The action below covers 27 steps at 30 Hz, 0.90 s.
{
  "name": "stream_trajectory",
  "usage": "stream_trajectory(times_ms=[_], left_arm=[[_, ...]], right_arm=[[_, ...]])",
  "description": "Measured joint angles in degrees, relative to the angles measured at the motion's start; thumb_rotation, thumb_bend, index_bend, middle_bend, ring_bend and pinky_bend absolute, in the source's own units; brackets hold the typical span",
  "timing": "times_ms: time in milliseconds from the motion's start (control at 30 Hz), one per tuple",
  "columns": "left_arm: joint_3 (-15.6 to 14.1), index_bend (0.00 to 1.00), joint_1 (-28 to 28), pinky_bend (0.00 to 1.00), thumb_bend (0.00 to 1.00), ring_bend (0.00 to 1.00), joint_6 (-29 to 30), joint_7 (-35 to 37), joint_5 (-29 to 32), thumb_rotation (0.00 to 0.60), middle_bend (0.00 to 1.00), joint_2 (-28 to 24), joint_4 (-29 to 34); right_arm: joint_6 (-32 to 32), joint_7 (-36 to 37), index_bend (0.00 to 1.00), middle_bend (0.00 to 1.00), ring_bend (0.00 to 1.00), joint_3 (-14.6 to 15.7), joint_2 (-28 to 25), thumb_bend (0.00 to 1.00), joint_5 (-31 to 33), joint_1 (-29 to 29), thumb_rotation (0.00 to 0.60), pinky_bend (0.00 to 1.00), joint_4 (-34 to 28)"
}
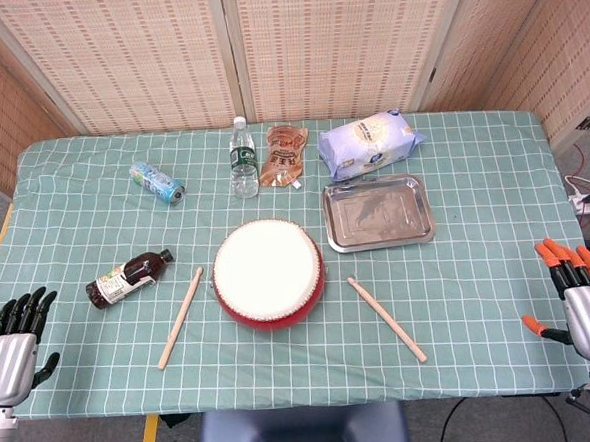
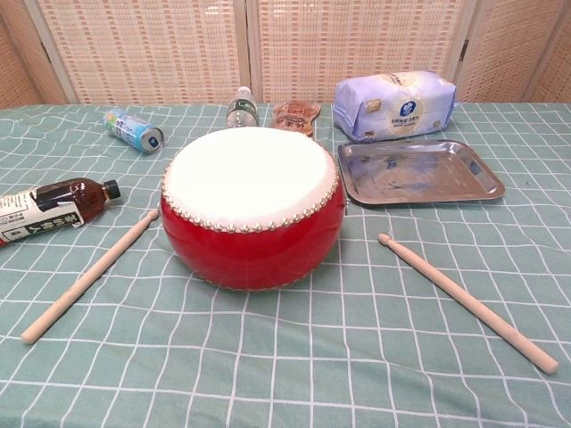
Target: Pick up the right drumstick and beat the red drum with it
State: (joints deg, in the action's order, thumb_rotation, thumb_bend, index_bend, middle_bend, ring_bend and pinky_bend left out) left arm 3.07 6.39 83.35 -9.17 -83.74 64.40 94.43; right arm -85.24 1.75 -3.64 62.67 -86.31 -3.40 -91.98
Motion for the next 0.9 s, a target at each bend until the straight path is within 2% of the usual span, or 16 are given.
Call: stream_trajectory(times_ms=[500,900], left_arm=[[-0.82,0.00,-1.32,0.00,0.24,0.00,3.04,2.71,-2.56,0.600,0.00,0.37,-0.94],[-1.05,0.00,-1.41,0.00,0.24,0.00,2.87,2.82,-2.71,0.600,0.00,0.65,-1.36]], right_arm=[[-1.29,4.89,0.00,0.02,0.00,1.65,-1.16,0.12,-4.07,0.35,0.600,0.00,-0.12],[1.26,4.91,0.00,0.02,0.00,2.98,2.06,0.12,-9.74,-2.97,0.600,0.00,1.74]])
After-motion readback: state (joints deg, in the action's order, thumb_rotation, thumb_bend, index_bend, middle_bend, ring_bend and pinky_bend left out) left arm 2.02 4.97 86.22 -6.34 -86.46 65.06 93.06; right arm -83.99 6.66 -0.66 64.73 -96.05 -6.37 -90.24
